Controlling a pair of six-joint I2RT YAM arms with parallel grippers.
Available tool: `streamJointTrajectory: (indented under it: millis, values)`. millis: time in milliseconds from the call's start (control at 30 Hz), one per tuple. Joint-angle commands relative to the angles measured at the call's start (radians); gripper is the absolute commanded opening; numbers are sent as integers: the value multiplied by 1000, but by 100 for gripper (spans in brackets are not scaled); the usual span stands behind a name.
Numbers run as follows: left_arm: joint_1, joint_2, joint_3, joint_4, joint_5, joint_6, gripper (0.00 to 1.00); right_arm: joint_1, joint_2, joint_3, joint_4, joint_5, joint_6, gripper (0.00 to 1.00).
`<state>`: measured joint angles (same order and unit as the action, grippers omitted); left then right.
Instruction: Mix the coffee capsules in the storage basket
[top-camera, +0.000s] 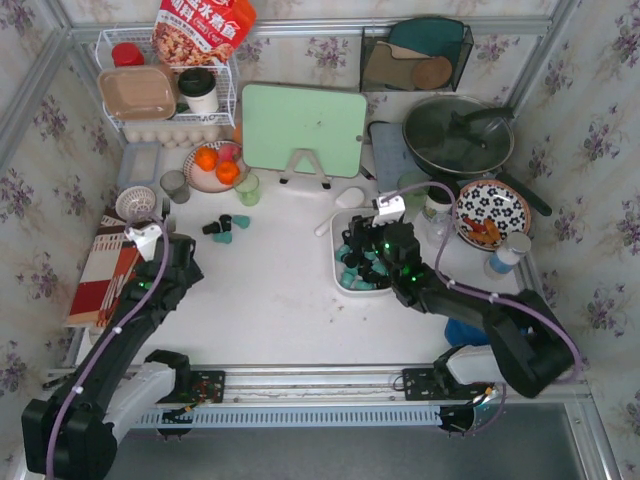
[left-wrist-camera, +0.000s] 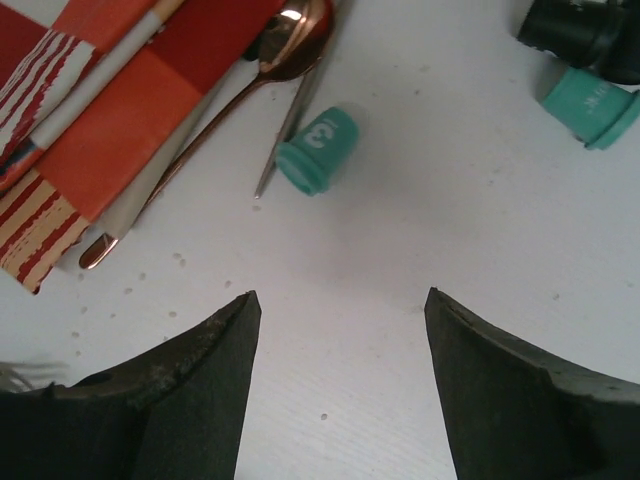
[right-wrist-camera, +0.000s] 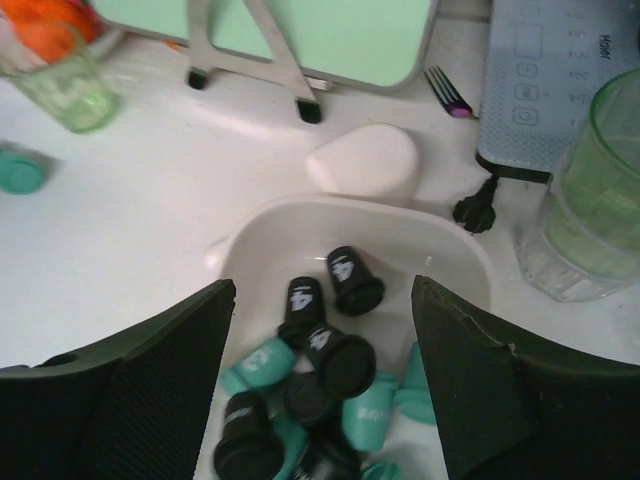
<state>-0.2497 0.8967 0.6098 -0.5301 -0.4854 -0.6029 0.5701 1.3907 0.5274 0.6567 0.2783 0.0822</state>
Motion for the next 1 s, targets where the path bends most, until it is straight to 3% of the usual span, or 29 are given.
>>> streamJointTrajectory:
  millis: [0, 167, 367, 667, 833, 967]
  values:
    - [58, -39, -19, -29, -10, -24, 70, 39, -141, -67, -51, -44, 33, 78]
    - [168, 2, -13, 6, 49, 4, 69, 57, -283, -175, -26, -68, 30, 77]
    - [375, 230, 77, 46, 257, 19, 74, 60, -273, -204, 51, -172, 69, 78]
    - [400, 457, 300, 27, 349, 239, 70, 67, -246, -197, 70, -262, 110, 77]
    - [408, 543, 316, 47, 427, 329, 66, 66, -245, -189, 64, -288, 119, 76]
    - [408, 623, 329, 35, 445, 363, 43, 66, -242, -186, 59, -292, 122, 75]
